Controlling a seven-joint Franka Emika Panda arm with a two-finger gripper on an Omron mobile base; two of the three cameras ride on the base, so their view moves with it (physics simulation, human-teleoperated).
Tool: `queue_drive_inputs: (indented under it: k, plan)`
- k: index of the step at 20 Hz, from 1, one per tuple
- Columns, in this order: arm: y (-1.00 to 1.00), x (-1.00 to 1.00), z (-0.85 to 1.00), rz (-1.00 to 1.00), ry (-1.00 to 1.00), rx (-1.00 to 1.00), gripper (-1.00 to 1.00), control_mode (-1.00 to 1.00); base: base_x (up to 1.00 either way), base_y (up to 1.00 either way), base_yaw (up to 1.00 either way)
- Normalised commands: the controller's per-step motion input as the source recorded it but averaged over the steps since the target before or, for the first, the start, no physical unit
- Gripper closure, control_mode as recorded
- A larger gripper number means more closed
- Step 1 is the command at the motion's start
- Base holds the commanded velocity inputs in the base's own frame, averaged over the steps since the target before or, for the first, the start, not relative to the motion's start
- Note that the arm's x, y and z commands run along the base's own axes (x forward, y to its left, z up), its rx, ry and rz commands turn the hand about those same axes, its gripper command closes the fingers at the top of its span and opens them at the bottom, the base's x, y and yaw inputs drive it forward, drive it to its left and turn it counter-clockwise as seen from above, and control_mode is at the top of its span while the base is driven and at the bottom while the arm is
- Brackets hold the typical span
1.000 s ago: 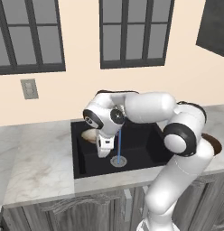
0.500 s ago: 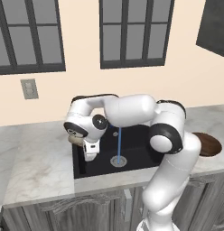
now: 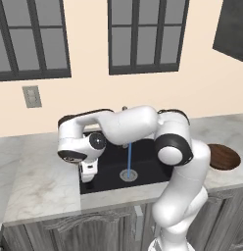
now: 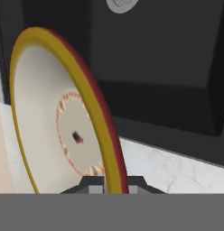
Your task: Rinse each bowl for a few seconds and place them down in the sink or on the counter.
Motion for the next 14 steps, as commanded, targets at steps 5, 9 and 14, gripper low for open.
queue_drive_inputs:
  k: [5, 9, 14]
  plan:
    - [0.49, -0.01, 0.0, 0.0, 0.05, 0.0, 1.0, -1.0, 0.0, 0.0, 0.0]
    - [0.47, -0.02, 0.0, 0.0, 0.05, 0.0, 1.0, -1.0, 0.0, 0.0, 0.0]
    - [0.42, -0.01, -0.01, 0.0, 0.08, 0.0, 1.0, -1.0, 0.0, 0.0, 0.0]
